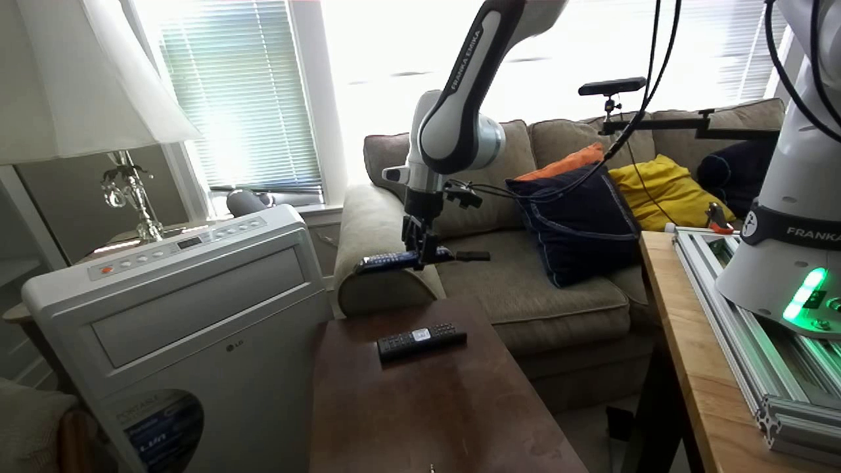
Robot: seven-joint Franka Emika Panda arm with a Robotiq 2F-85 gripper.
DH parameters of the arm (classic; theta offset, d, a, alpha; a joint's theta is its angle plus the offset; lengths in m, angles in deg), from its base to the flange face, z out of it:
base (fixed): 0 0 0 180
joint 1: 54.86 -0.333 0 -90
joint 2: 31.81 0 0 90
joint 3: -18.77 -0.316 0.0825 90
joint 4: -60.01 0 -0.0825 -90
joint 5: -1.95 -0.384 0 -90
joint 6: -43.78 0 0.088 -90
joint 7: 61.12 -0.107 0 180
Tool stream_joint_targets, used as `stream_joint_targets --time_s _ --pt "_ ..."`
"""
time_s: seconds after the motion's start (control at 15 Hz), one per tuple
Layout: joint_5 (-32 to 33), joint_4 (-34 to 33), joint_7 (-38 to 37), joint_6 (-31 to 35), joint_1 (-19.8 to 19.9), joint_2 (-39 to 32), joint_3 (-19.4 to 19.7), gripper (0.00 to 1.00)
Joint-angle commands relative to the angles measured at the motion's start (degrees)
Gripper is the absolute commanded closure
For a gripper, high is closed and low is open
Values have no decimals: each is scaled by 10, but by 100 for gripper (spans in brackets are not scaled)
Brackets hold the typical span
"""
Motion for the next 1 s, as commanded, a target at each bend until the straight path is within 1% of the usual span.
stream_joint_targets --time_s 0.0,0.27,0.33,0.4,0.47,0.67,0.93 --pt "16 6 -13 5 3 -8 -8 51" --pt "16 10 -13 5 4 -18 -16 51" --pt "16 10 -13 5 4 -18 -16 76" --pt "31 20 -21 27 -14 -5 11 76" --pt "40 24 -20 47 -19 -7 21 76" --pt "76 20 -40 113 -50 -31 70 76" --pt "112 15 -103 144 -100 -56 136 76"
